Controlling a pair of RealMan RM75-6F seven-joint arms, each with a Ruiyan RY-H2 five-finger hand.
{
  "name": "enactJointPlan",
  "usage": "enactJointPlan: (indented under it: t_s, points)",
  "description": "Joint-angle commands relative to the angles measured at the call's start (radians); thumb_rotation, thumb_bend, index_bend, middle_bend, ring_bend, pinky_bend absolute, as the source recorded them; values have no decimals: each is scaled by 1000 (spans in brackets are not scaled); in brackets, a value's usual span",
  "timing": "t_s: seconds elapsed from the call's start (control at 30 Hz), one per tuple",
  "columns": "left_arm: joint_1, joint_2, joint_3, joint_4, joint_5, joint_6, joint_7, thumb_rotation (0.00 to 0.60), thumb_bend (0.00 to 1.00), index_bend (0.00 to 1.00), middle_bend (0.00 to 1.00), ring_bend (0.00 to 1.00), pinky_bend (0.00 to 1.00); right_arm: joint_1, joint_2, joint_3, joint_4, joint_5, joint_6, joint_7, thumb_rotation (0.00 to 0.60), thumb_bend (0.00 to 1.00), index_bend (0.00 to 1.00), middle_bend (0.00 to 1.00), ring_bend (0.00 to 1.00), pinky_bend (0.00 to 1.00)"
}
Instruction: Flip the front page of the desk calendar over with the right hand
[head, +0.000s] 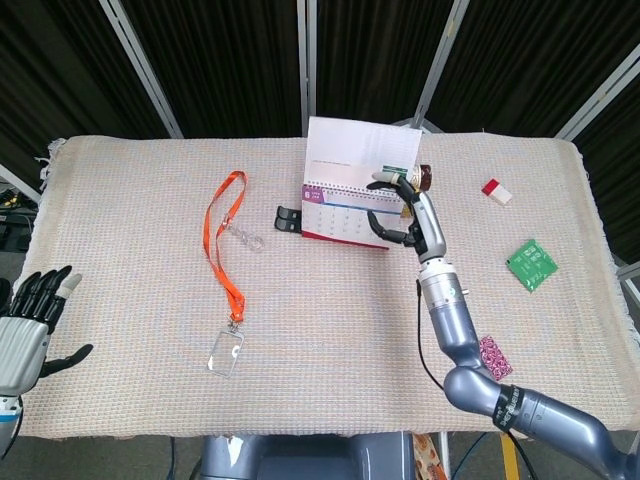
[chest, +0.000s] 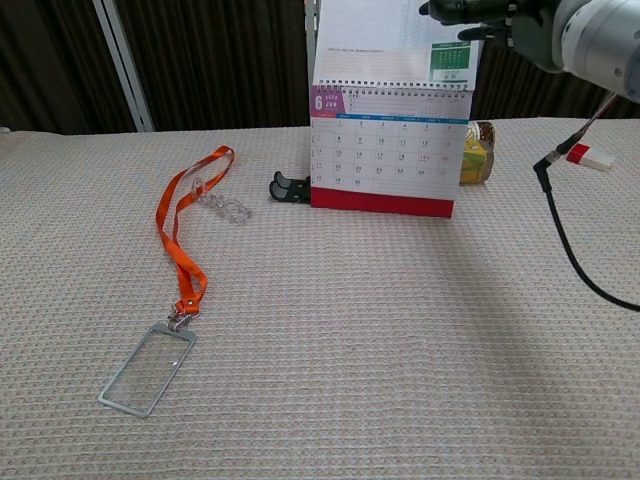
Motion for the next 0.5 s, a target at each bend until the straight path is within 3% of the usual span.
enactJointPlan:
  t_s: [0.03, 0.27, 0.5]
  points:
    - [-3, -3, -1, 1, -4, -7, 7, 600, 92, 0, 0, 0, 0, 55, 33, -32, 97, 5, 0, -114, 600, 299, 147, 218, 70, 38]
    - [-10, -11, -5, 5, -19, -28, 19, 600, 92, 0, 0, 0, 0, 128, 32, -119, 319, 2, -93, -235, 600, 217, 82, 191, 47, 16]
    - [-20, -18, -7, 12, -31, -51, 26, 600, 92, 0, 0, 0, 0, 147, 6, -181, 471, 22, -216, -202, 600, 191, 81, 269, 46, 23]
